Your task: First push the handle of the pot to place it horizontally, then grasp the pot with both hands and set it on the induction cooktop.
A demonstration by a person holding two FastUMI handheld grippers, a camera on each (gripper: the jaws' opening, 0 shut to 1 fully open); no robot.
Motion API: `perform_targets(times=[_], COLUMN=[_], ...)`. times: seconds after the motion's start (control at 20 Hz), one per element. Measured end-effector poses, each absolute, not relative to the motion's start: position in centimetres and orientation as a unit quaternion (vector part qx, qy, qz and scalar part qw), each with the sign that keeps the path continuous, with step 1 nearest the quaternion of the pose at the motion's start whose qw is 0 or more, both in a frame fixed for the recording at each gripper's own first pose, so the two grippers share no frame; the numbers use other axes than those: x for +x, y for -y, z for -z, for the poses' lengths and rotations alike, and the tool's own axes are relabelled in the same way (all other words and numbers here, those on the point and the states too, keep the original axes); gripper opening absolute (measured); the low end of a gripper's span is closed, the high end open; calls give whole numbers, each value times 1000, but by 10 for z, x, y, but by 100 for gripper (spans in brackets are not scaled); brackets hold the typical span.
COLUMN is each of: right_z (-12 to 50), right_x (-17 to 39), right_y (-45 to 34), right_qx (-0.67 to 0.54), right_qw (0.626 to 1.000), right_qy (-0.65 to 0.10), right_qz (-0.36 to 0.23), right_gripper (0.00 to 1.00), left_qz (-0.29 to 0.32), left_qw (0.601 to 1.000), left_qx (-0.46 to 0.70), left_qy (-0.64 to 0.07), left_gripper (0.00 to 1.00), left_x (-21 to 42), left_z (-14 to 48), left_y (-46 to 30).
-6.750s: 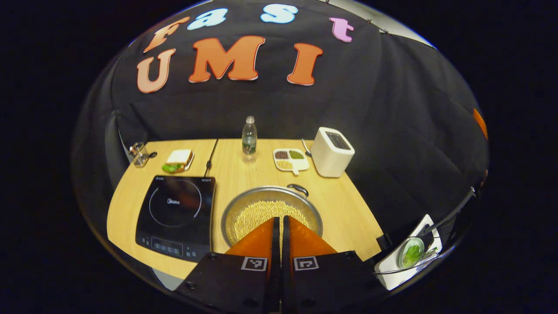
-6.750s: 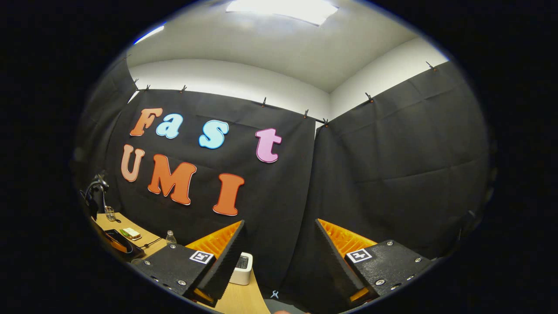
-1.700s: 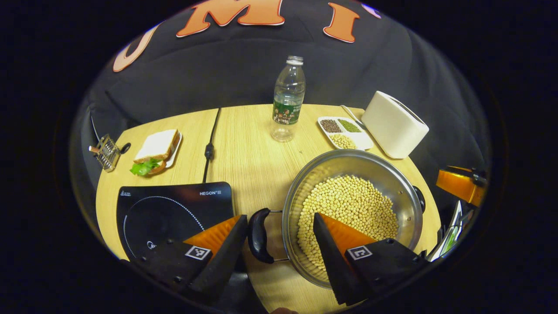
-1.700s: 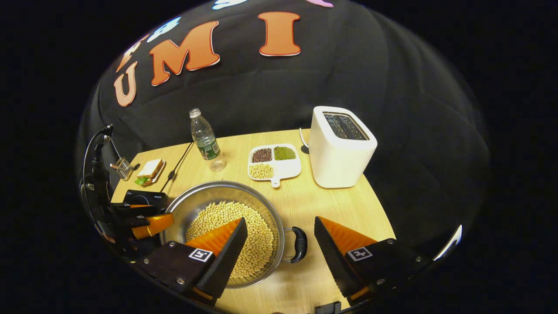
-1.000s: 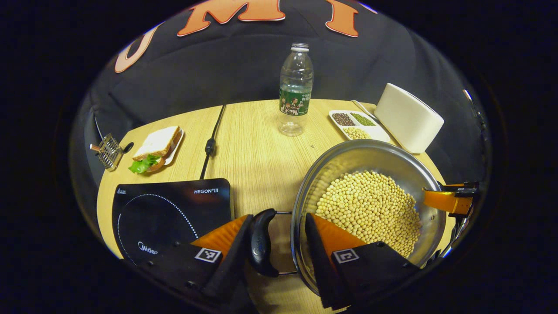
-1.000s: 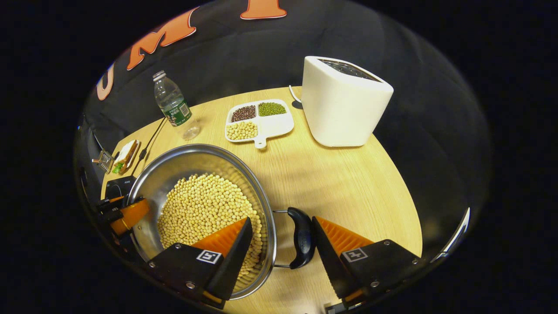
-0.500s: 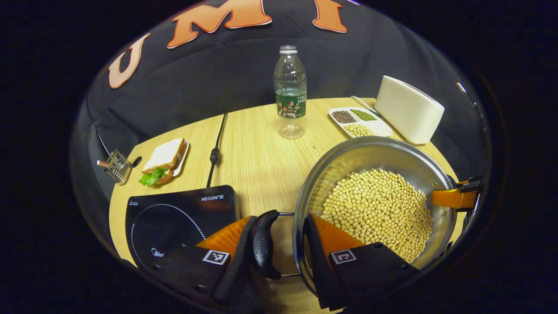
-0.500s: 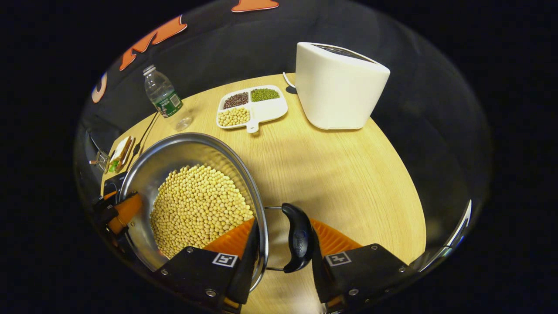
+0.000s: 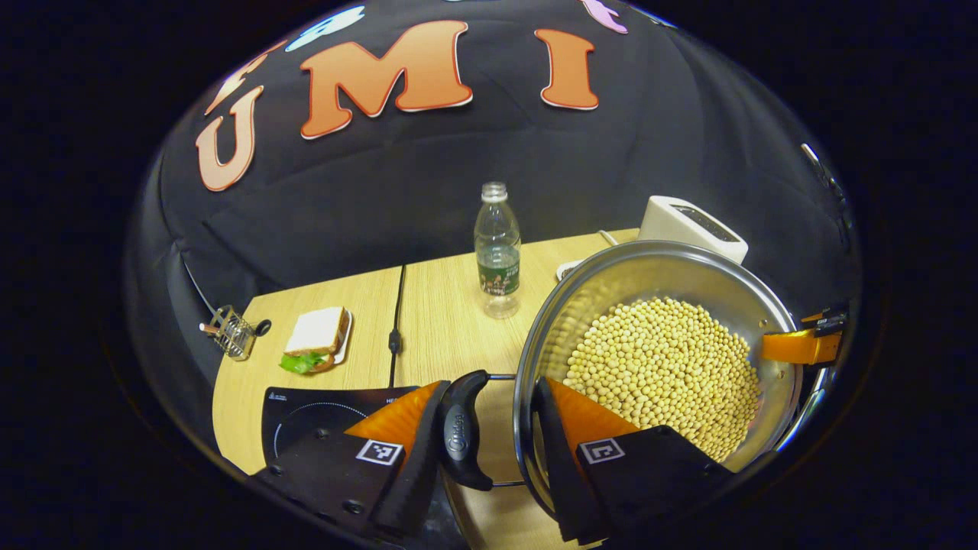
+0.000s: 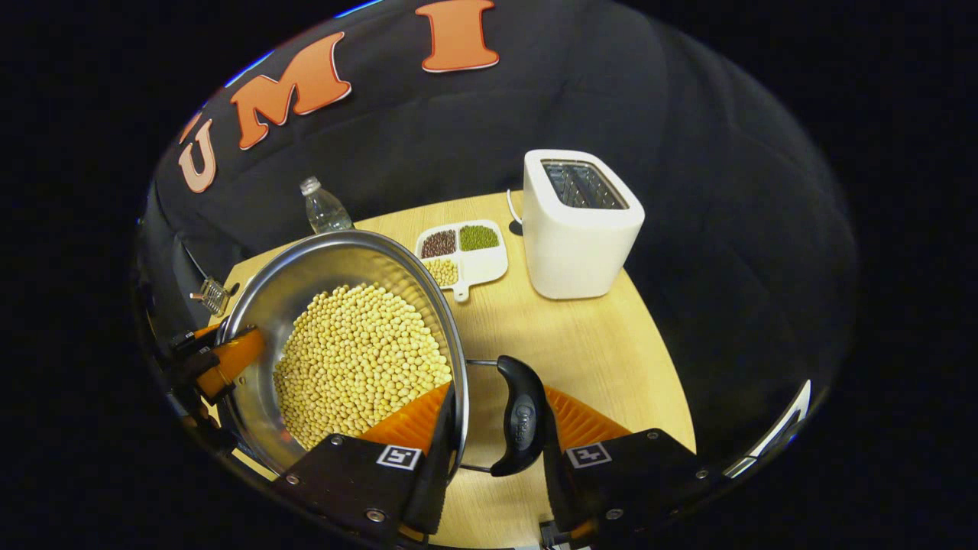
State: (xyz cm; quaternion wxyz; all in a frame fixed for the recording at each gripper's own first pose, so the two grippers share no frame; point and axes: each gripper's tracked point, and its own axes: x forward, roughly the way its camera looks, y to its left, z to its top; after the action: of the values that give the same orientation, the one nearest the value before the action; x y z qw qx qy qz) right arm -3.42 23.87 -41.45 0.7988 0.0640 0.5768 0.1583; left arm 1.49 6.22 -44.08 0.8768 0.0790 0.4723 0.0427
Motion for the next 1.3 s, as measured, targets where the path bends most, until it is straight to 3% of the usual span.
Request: perform_targets(times=[0.7, 0.75, 0.8, 1.3], right_z=[436, 438, 440, 431], right_x=[-9, -6, -4, -16], right_y=[-269, -270, -273, -265], right_qx=[52, 51, 49, 47], right_qw=[808, 808, 810, 812], right_qy=[-536, -535, -531, -535], right_qz=[-238, -242, -243, -229], right_gripper=[54, 50, 54, 55], left_qz=[-131, -130, -129, -116], left_qw=[878, 878, 878, 880], left_qx=[78, 78, 77, 74], left_qy=[-454, -454, -455, -454], left_gripper=[68, 70, 67, 68], left_x=[-52, -54, -56, -53], left_z=[339, 335, 333, 324], left_y=[-100, -109, -119, -238])
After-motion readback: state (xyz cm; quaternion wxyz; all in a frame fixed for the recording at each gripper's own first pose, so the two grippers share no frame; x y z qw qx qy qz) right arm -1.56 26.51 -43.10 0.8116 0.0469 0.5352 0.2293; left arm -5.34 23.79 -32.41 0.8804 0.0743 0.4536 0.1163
